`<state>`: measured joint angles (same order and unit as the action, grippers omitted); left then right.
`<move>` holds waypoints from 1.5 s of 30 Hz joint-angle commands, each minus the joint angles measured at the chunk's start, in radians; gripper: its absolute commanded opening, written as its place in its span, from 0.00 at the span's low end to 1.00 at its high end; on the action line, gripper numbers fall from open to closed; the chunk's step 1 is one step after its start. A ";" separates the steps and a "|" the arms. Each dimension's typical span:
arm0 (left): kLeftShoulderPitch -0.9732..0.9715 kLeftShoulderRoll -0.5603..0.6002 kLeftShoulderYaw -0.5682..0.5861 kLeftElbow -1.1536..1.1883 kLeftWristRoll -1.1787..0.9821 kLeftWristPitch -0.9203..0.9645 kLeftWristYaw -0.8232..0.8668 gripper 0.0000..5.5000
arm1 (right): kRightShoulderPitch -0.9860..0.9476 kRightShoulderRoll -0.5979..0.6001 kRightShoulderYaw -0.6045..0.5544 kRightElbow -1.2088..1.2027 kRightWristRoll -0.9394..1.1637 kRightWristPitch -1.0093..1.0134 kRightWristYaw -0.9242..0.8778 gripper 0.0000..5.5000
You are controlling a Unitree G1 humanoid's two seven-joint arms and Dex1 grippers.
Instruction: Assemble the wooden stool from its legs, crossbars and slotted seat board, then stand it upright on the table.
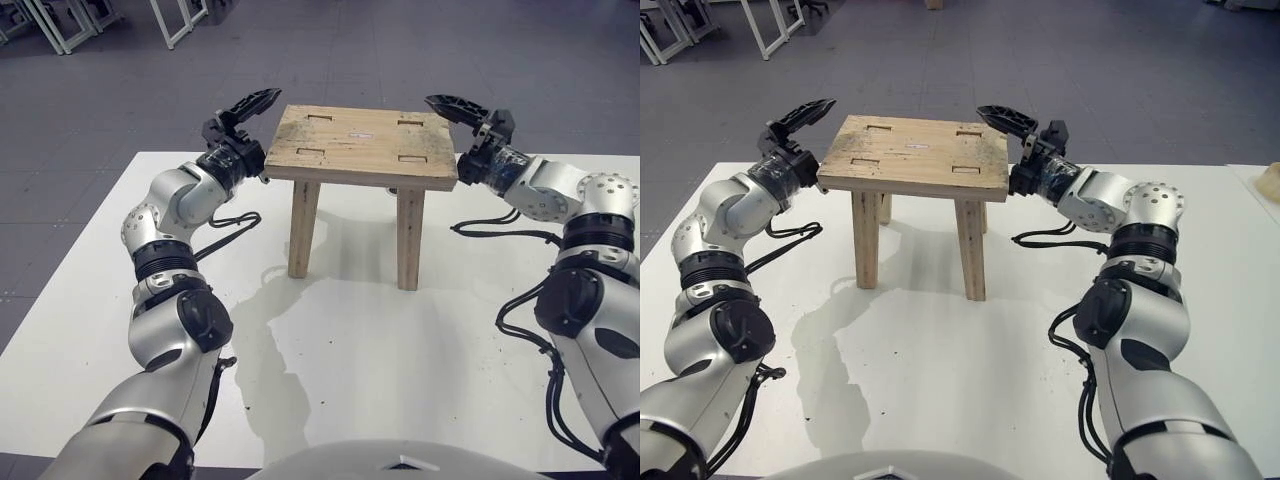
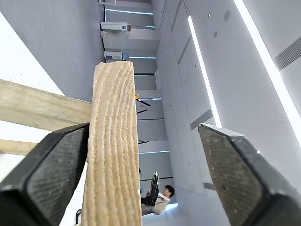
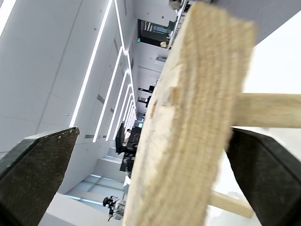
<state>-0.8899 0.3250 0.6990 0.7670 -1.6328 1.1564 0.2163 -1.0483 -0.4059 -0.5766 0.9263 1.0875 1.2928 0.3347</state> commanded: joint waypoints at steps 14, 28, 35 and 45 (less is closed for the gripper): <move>-0.167 0.248 -0.339 -0.425 0.761 -0.570 -0.352 0.73 | -0.106 -0.083 0.197 -0.466 -0.399 -0.556 0.014 1.00; 0.204 -0.123 -0.732 -0.251 1.229 -0.538 -0.345 0.73 | 0.205 0.192 0.584 -0.289 -0.747 -0.809 0.144 1.00; 0.086 -0.127 -0.621 -0.418 1.239 -0.693 -0.304 0.73 | 0.171 0.186 0.501 -0.281 -0.733 -0.918 0.107 1.00; 0.337 -0.125 -0.489 -0.899 1.304 -0.878 -0.251 0.73 | 0.356 0.214 0.339 -0.968 -0.648 -0.963 -0.125 1.00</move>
<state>-0.6903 0.1691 0.1939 -0.0876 -0.3877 0.2840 -0.0640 -0.7779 -0.1964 -0.2379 0.0885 0.4728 0.3029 0.2791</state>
